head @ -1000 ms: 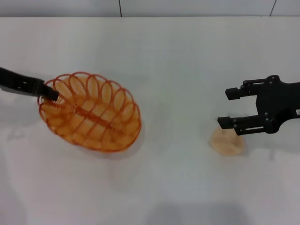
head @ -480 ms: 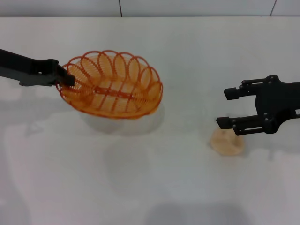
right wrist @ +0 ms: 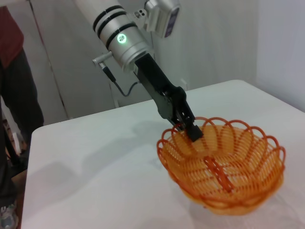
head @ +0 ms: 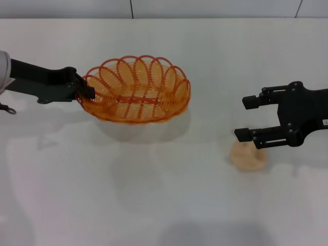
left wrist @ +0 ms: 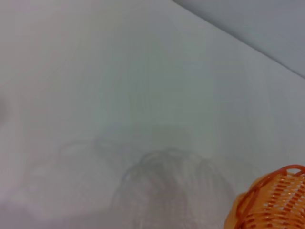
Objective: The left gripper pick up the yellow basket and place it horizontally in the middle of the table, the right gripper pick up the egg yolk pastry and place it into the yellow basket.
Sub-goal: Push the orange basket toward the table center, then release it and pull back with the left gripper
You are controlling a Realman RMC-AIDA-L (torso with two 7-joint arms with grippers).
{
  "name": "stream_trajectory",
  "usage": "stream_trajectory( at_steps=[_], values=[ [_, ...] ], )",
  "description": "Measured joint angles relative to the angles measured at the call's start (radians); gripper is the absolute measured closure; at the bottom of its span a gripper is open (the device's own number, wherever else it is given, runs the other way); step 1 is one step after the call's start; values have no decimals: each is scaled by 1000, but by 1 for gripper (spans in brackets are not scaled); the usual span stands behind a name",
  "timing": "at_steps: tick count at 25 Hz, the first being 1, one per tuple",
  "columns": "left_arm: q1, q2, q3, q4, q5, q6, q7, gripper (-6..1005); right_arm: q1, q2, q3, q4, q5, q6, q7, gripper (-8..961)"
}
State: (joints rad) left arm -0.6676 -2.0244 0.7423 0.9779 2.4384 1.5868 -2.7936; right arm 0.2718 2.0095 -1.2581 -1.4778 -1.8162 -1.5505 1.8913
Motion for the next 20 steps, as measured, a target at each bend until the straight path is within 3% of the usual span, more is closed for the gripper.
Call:
stream_trajectory(
  at_steps=[13, 20],
  values=[
    [-98, 20, 8, -47, 130, -14, -46, 898, 7, -2, -6, -5, 2, -18, 3, 231],
    [-116, 17, 18, -102, 136, -62, -36, 891, 7, 0, -10, -2, 2, -21, 3, 231]
  ],
)
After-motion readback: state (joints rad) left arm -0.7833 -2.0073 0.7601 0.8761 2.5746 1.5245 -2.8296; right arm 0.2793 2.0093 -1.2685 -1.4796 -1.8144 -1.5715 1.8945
